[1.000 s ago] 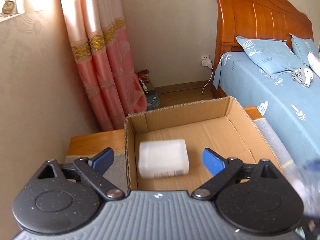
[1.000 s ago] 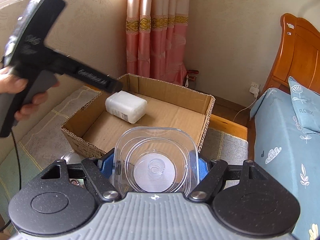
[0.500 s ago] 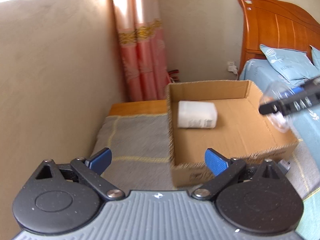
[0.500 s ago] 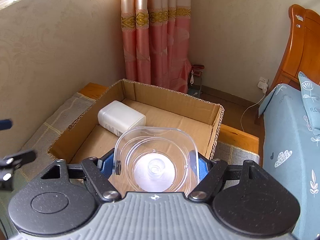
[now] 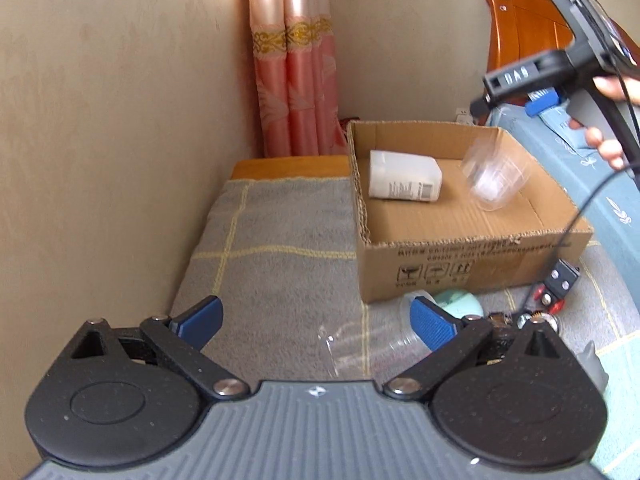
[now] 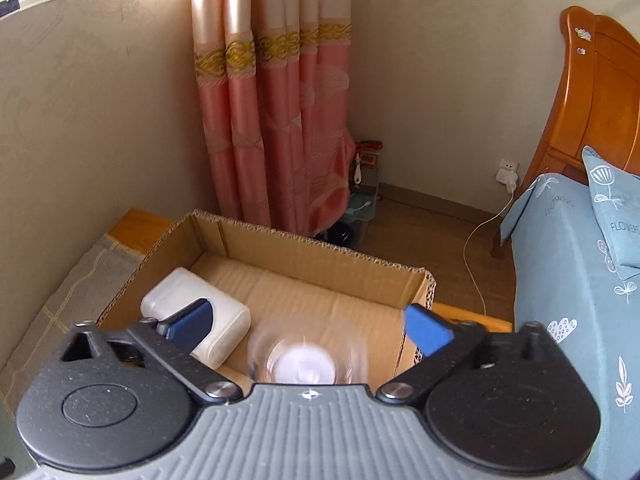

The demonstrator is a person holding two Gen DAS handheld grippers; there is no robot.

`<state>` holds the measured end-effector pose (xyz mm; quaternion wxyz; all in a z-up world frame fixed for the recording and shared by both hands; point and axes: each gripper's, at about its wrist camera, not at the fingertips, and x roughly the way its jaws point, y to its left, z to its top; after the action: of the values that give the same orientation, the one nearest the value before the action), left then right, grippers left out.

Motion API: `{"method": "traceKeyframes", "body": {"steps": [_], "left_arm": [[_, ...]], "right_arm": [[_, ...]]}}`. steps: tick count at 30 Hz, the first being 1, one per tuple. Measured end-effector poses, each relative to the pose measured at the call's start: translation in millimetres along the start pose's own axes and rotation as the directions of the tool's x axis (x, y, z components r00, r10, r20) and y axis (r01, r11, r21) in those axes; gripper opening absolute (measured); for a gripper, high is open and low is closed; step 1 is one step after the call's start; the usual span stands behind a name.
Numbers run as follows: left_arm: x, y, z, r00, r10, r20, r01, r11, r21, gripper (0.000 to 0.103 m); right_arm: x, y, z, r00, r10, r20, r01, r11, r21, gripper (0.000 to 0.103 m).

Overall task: Organize rigid objects
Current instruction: 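Lower white box into cardboard box with left tool while right tool drops clear container, then grasp the red S.L train with left tool while right tool reaches grey elephant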

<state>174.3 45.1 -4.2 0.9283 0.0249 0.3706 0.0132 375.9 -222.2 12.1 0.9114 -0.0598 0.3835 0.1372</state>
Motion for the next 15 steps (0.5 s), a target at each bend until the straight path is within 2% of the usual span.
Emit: {"method": "traceKeyframes", "body": {"steps": [10, 15], "left_arm": [[-3.1, -9.9, -7.2, 1.0, -0.01, -0.009, 0.01, 0.999, 0.048, 0.1], [-7.0, -13.2, -10.9, 1.0, -0.019, -0.006, 0.02, 0.998, 0.056, 0.1]], "right_arm": [[-36.9, 8.2, -15.6, 0.999, 0.037, 0.024, -0.036, 0.999, -0.037, 0.103], [-60.5, 19.1, -36.1, 0.997, 0.071, 0.04, -0.068, 0.996, -0.063, 0.103]]}}
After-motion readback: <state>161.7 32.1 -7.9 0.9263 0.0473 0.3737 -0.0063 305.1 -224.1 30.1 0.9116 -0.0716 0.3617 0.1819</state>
